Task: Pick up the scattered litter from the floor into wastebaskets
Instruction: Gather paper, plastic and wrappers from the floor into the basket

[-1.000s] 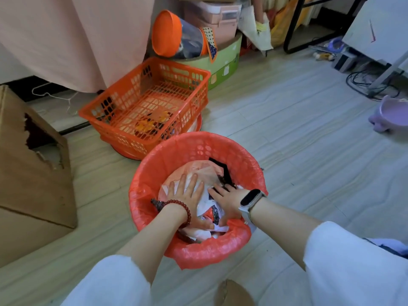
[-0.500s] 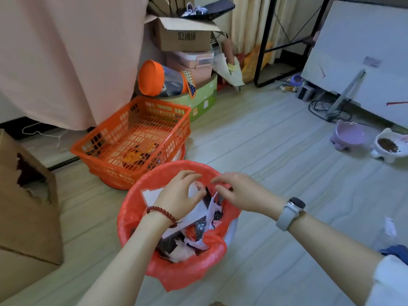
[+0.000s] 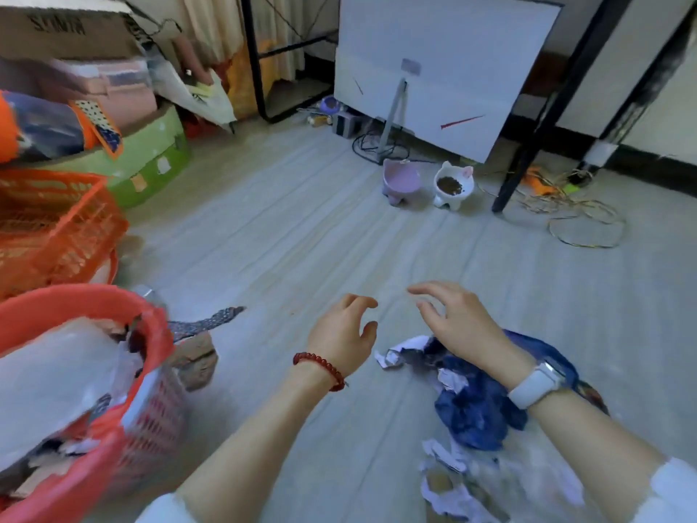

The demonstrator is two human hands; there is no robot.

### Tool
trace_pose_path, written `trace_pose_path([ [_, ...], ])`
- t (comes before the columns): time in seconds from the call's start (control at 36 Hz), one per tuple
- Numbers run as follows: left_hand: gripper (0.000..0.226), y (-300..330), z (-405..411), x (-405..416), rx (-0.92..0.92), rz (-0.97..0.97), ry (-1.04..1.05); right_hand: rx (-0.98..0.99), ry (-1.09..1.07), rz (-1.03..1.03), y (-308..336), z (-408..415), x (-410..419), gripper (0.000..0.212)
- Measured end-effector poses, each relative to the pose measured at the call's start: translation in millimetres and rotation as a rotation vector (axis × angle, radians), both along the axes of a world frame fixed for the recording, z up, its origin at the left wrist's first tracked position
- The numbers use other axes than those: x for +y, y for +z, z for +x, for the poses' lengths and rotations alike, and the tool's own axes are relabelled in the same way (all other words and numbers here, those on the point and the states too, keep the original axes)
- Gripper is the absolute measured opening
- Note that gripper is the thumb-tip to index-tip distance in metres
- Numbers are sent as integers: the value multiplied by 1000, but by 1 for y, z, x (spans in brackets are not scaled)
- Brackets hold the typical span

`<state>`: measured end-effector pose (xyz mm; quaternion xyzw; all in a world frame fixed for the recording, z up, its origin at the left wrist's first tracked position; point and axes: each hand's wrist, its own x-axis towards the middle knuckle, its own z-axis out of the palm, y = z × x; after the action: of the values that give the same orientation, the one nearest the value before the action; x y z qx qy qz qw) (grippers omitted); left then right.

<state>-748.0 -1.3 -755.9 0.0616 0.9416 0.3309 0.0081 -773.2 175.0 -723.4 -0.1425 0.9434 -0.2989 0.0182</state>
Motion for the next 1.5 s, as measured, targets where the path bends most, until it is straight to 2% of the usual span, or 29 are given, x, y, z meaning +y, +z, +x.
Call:
trace_pose_path([
  [0.03, 35, -7, -3, 18, -31, 7, -18, 45, -57, 56, -6, 0, 22, 28],
  [0.08, 37, -23, -8, 50, -81, 19, -52, 46, -142, 193, -17, 1, 65, 55],
  [0.11, 38, -30, -10, 65, -102, 26, -70, -38, -158, 274, -23, 2, 85, 70],
  [0.17, 41, -45, -12, 91, -149, 56, -99, -329, -142, 386, -44, 4, 122, 96],
  [0.19, 43, -53, -12, 102, -178, 75, -108, -453, -120, 412, -57, 7, 137, 106],
  [0.25, 53, -67, -12, 119, -246, 100, -121, -572, -81, 409, -85, 15, 155, 112],
  [0.31, 68, -80, -12, 130, -336, 140, -156, -578, -79, 346, -115, 20, 164, 103],
  [0.44, 112, -102, -10, 136, -506, 184, -173, -339, -160, 304, -161, 22, 170, 30],
  [0.5, 121, -109, -12, 133, -533, 203, -124, -211, -239, 220, -157, 17, 168, 18],
  [0.56, 133, -110, -14, 127, -535, 305, -40, -158, -284, 34, -139, 6, 162, 13],
  [0.61, 135, -104, -15, 121, -555, 583, 52, -232, -281, -291, -112, -4, 151, 12],
  [0.67, 132, -93, -20, 118, -629, 1039, 117, -372, -208, -567, -88, -10, 133, 13],
  [0.69, 123, -88, -23, 116, -626, 1196, 132, -426, -152, -606, -82, -11, 123, 14],
  [0.72, 109, -82, -26, 114, -585, 1225, 118, -470, -93, -611, -78, -11, 113, 15],
  [0.78, 80, -71, -29, 109, -472, 1088, 105, -527, -22, -618, -76, -8, 95, 16],
  [0.86, 53, -61, -29, 90, -343, 896, 183, -572, 30, -656, -77, -1, 80, 23],
  [0.94, 51, -50, -27, 53, -270, 626, 131, -457, 80, -605, -78, 1, 83, 34],
  [1.0, 57, -42, -27, 27, -290, 435, -5, -306, 0, -685, -71, -1, 85, 34],
  [1.06, 59, -30, -28, 11, -331, 332, -158, -254, -65, -787, -63, -5, 79, 29],
  [1.11, 58, -14, -28, 6, -348, 331, -292, -368, -36, -790, -57, -7, 61, 26],
  [1.17, 58, 1, -26, 4, -348, 411, -354, -562, 41, -752, -58, -4, 37, 39],
  [1.22, 58, 12, -22, 0, -299, 510, -299, -774, 39, -840, -63, 3, 13, 43],
  [1.28, 56, 16, -18, -11, -135, 555, -200, -975, 32, -992, -67, 12, -7, 47],
  [1.33, 56, 14, -12, -27, 77, 491, -73, -1098, -1, -1112, -66, 17, -25, 57],
  [1.42, 54, 4, 1, -53, 281, 219, 84, -1233, 8, -1227, -56, 21, -51, 66],
  [1.5, 58, 3, 14, -73, 364, 53, 35, -1236, 95, -1268, -41, 25, -77, 62],
])
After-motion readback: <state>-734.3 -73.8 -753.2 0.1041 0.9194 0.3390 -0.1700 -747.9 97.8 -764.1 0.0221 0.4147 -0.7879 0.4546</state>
